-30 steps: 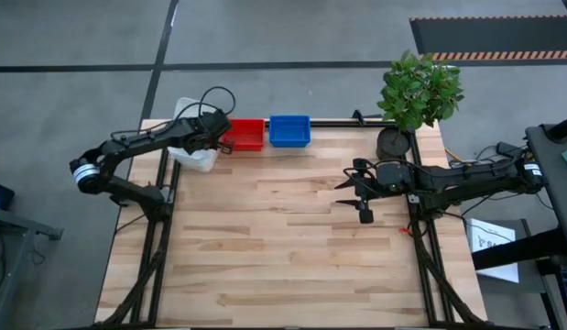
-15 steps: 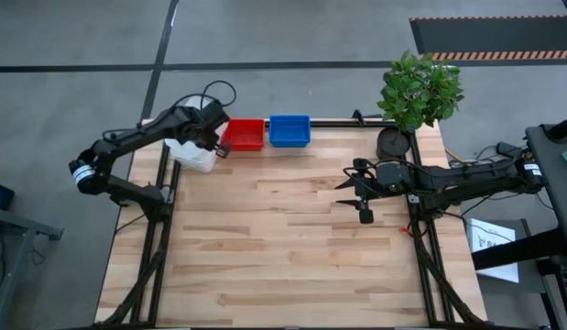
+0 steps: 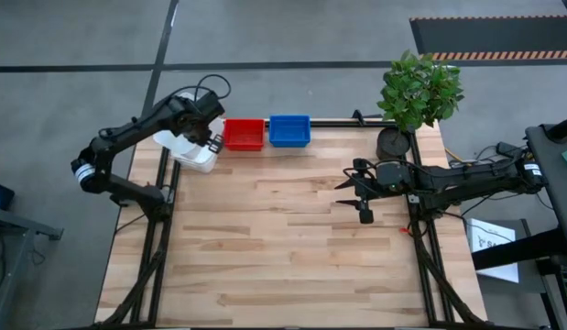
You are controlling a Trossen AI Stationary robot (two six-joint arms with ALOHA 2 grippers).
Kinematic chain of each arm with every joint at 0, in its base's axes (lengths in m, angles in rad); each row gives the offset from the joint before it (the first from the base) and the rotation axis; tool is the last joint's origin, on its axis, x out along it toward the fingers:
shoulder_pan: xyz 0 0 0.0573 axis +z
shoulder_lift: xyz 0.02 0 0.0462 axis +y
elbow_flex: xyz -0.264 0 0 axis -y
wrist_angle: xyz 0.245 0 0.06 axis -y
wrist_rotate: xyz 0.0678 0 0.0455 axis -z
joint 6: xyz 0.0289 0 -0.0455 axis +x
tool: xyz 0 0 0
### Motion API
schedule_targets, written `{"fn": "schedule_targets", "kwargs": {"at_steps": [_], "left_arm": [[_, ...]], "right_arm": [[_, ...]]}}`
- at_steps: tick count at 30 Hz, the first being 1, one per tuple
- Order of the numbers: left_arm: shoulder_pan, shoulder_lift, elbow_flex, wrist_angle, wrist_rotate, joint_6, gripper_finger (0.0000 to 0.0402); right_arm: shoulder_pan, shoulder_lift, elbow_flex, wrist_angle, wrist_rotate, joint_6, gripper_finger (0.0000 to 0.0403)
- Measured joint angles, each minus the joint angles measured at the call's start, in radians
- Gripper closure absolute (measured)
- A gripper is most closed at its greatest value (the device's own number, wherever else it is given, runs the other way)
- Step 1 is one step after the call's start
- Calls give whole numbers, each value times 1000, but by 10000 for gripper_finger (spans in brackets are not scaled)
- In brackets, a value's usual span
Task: Stack baskets by color
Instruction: Stack the bottom white bin on the white bins
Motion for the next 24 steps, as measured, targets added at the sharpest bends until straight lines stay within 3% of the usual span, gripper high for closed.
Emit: {"fn": "schedule_targets", "kwargs": {"at_steps": [13,24], "left_arm": [[8,179,19,1,-26,26,401],[36,179,29,10,-26,-40,401]], "right_arm": [[0,0,0,0,0,0,220],[0,0,0,0,0,5,220]]}}
